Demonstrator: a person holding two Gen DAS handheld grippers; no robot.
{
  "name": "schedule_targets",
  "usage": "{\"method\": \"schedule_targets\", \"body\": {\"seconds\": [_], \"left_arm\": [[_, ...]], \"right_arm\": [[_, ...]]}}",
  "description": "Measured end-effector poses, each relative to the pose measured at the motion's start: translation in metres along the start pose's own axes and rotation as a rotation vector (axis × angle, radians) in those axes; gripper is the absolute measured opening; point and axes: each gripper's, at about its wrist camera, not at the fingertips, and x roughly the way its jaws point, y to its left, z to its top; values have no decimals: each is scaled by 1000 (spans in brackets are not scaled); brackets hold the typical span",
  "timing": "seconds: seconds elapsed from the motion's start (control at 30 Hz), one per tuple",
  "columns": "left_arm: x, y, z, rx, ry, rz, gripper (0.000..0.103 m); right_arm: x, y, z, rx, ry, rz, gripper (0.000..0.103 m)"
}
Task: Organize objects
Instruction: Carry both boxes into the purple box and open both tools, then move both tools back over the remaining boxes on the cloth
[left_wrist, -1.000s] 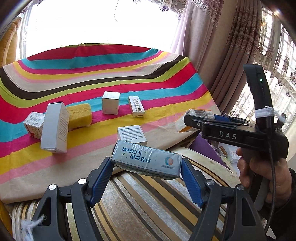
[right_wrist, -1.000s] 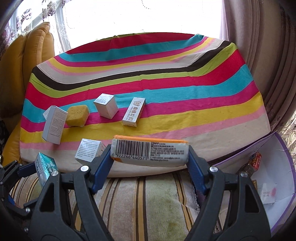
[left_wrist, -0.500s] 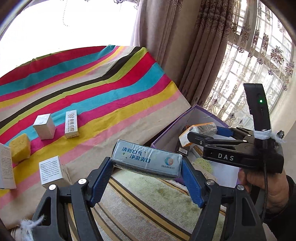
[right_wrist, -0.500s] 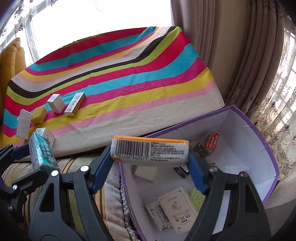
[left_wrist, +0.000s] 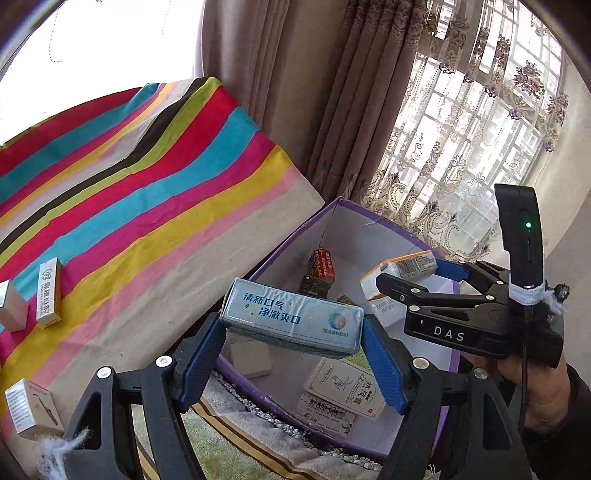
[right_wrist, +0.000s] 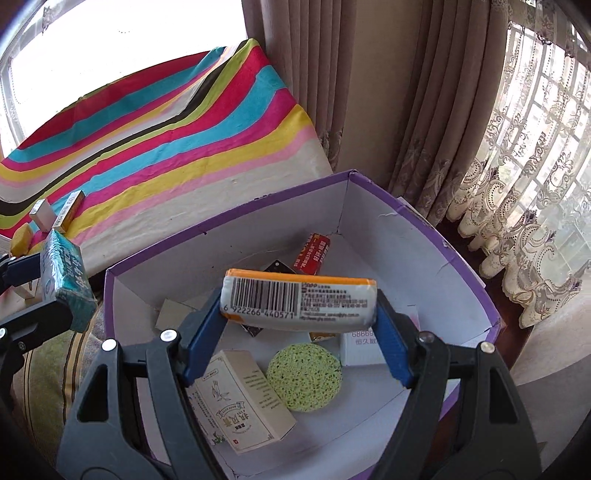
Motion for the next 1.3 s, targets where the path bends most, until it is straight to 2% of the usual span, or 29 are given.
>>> {"method": "schedule_targets", "body": {"seconds": [0.1,0.17,0.33,0.57,0.7,0.93,1.3], "left_arm": [[11,-8,3,18,36,-36,77],[15,-12,2,26,48,-30,81],[9,-9,1,6,32,-28,86],[-24,13,-2,-74,-124,20,86],[-45,31,-8,-91,-187,85,86],[-80,70,-28,-128,-230,266,86],[-152,154,-80,-326,-310,446,86]], "right_arm": [[3,-9,1,23,19,-4,79],[6,-12,0,20,29,-19,79],[10,-19,-4,52,49,-47,80],[7,-15,-1,59,42,-40,85],[0,-3,2,44,30,-2,86],[-12,29,5,26,-8,51,86],[-33,94,10,-18,-58,153,86]]}}
